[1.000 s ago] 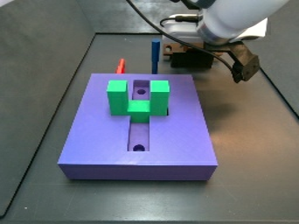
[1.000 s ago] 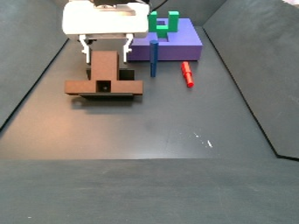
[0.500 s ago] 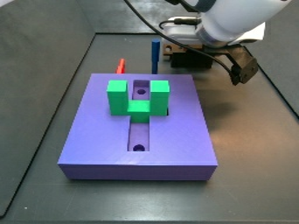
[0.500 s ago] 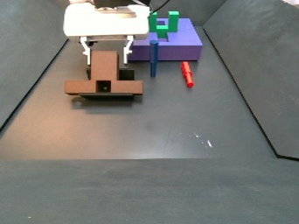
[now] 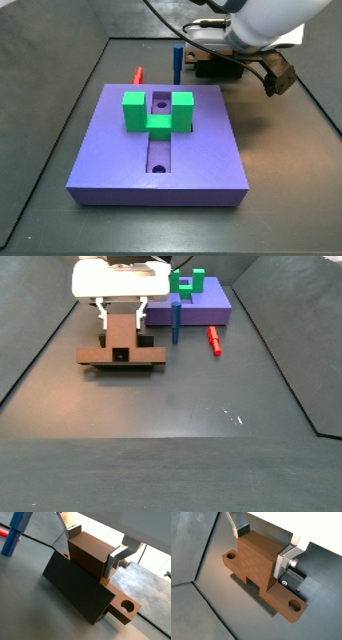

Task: Pick up the brown object. Move up. Place the brown object on the fixture. Regrasp the brown object. Move to above the board. Insert the brown object.
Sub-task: Regrasp the brown object.

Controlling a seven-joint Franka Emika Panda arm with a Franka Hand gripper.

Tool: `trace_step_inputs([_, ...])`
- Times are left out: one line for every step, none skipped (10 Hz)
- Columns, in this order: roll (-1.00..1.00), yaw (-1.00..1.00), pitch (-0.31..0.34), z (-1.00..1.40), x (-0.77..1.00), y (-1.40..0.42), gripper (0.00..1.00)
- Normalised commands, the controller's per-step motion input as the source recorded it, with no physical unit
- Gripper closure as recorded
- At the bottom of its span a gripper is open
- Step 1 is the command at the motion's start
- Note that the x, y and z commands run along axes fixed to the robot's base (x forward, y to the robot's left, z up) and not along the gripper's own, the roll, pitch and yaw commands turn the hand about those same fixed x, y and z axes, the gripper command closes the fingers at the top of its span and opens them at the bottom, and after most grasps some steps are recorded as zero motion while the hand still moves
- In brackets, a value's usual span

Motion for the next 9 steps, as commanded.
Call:
trace_step_inputs([0.0,0.0,0.0,0.0,0.0,0.0,1.0])
trace_step_inputs([0.0,0.0,0.0,0.0,0.0,0.0,1.0])
trace_step_inputs([0.0,0.0,0.0,0.0,0.0,0.0,1.0])
trace_step_inputs([0.0,0.0,0.0,0.0,0.0,0.0,1.0])
trace_step_inputs([0.0,0.0,0.0,0.0,0.0,0.0,1.0])
trace_step_inputs([0.0,0.0,0.0,0.0,0.0,0.0,1.0])
trace_step_inputs([0.0,0.0,0.0,0.0,0.0,0.0,1.0])
trace_step_inputs([0.0,0.0,0.0,0.0,0.0,0.0,1.0])
trace_step_inputs([0.0,0.0,0.0,0.0,0.0,0.0,1.0])
